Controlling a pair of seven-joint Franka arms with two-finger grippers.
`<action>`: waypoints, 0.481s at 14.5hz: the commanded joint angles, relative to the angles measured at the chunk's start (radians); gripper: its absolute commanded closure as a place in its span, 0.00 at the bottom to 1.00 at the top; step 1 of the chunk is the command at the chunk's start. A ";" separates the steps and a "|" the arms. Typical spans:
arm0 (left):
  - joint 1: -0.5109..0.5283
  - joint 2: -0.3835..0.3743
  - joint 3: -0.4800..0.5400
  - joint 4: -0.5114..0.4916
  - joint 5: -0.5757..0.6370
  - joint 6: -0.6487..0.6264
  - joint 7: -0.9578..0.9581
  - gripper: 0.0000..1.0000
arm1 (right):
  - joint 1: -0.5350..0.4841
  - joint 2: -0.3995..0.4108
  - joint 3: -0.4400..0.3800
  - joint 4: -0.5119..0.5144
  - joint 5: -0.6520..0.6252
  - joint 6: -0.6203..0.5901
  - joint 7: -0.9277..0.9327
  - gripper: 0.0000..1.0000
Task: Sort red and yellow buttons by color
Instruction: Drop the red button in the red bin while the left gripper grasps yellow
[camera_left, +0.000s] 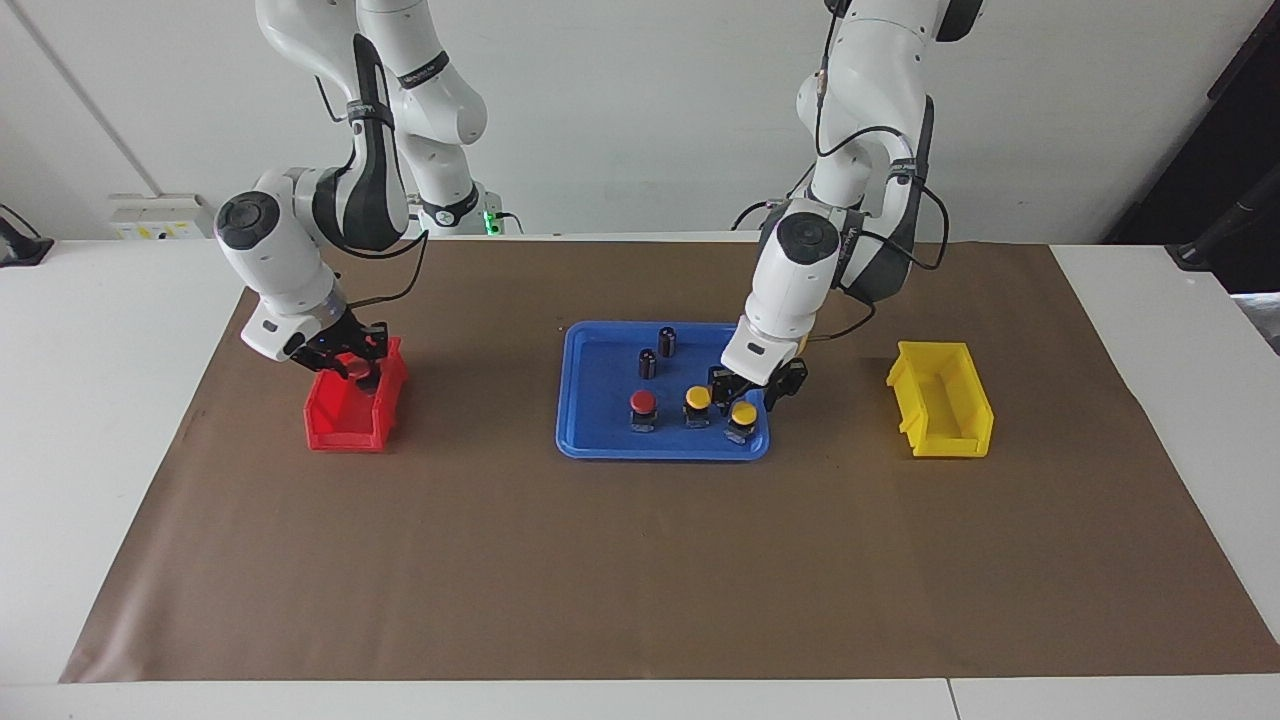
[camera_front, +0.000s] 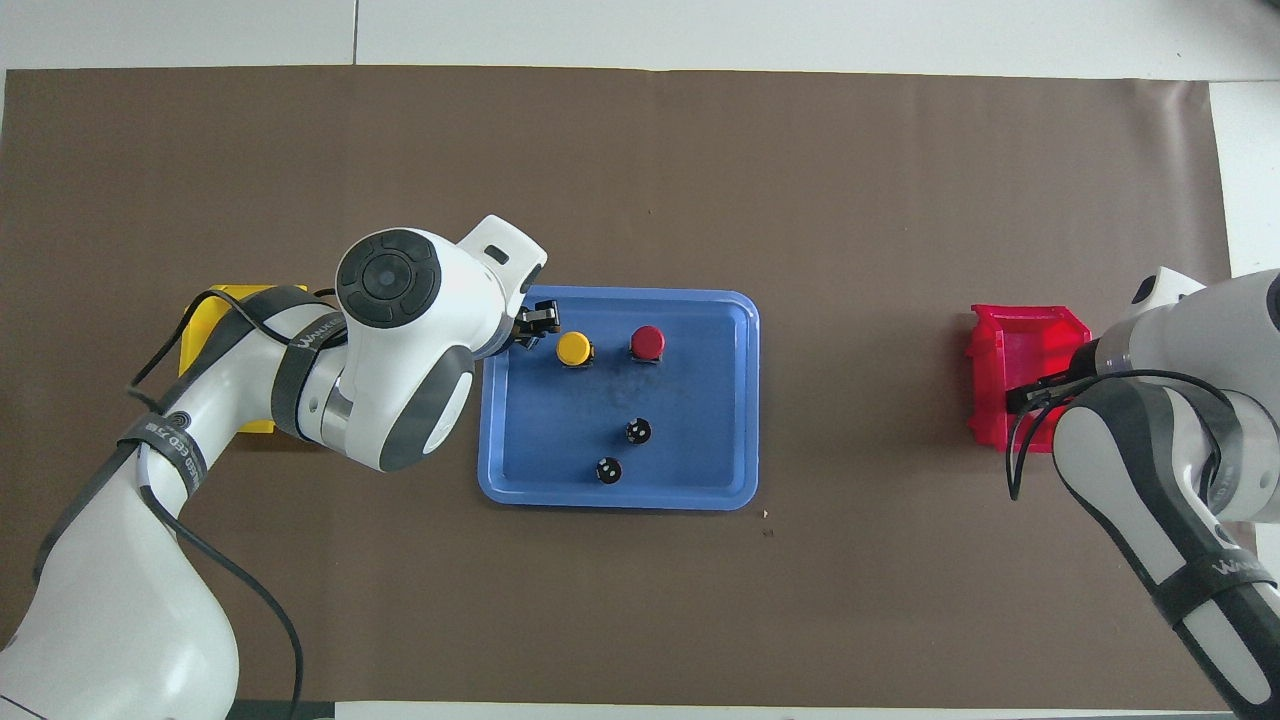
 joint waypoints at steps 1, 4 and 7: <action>-0.019 0.009 0.015 0.013 0.027 0.014 -0.052 0.93 | -0.009 -0.004 0.006 0.126 0.015 -0.145 -0.043 0.08; -0.025 0.005 0.016 0.061 0.027 -0.052 -0.079 0.98 | 0.047 0.048 0.019 0.315 0.017 -0.291 0.047 0.01; -0.009 -0.070 0.022 0.150 0.028 -0.308 -0.018 0.99 | 0.183 0.123 0.019 0.499 0.017 -0.369 0.229 0.01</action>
